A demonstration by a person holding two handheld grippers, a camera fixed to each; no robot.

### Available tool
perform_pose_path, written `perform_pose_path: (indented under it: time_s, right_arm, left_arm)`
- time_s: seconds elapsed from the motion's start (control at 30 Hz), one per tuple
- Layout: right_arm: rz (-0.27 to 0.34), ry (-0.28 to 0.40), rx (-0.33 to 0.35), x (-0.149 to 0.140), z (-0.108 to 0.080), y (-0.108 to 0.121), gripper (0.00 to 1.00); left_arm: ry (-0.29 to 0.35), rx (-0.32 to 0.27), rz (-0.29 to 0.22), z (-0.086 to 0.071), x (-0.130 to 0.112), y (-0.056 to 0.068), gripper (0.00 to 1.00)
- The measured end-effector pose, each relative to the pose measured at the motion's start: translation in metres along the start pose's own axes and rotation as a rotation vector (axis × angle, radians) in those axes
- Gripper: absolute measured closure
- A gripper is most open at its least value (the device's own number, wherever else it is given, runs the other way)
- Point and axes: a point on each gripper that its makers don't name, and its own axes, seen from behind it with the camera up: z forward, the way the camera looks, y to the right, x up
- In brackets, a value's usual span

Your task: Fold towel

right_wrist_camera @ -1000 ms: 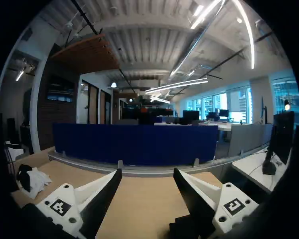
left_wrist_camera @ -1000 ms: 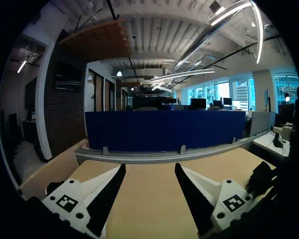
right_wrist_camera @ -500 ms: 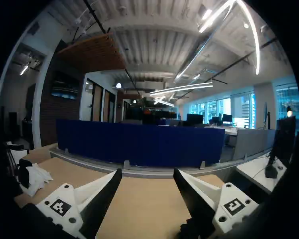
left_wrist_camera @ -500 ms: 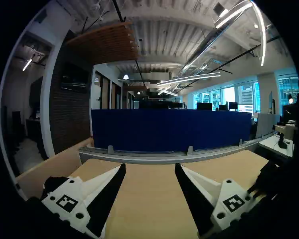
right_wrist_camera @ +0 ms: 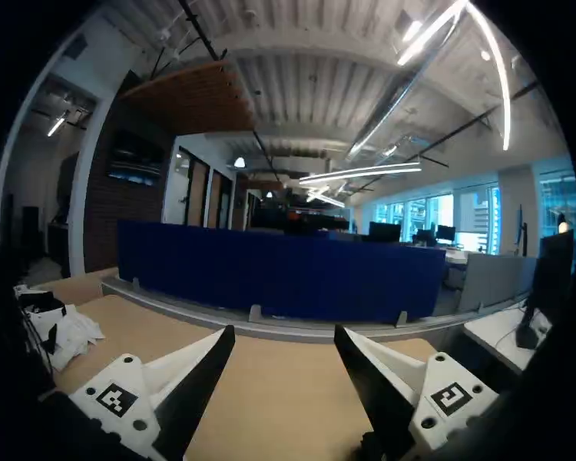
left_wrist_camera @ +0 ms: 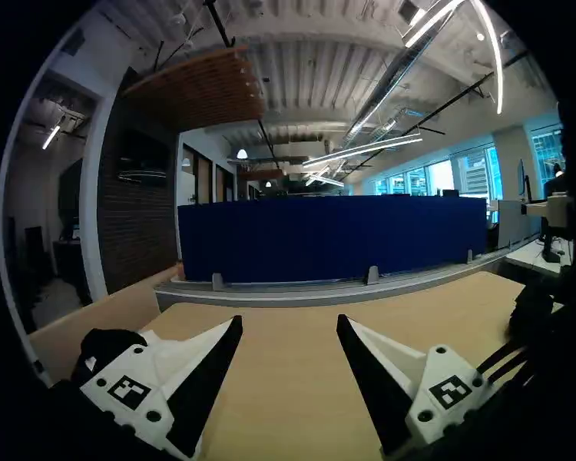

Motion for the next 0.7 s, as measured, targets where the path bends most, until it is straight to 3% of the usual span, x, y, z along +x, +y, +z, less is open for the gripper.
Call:
perform_pose_path:
  time_s: [0.3,0.5,0.7]
  right_arm:
    - [-0.032,0.019,0.023,0.0,0.003,-0.016,0.0]
    - [-0.058,0.036,0.016,-0.005,0.004,-0.018,0.0]
    - [-0.054,0.04,0.015,-0.018,0.003,-0.019,0.0]
  left_arm:
    - [0.019,0.011,-0.02,-0.002,-0.032,-0.006,0.09]
    - [0.028,0.004,-0.044,-0.002,-0.053,0.0,0.09]
    - [0.028,0.0,-0.033,-0.004,-0.076,0.003,0.09]
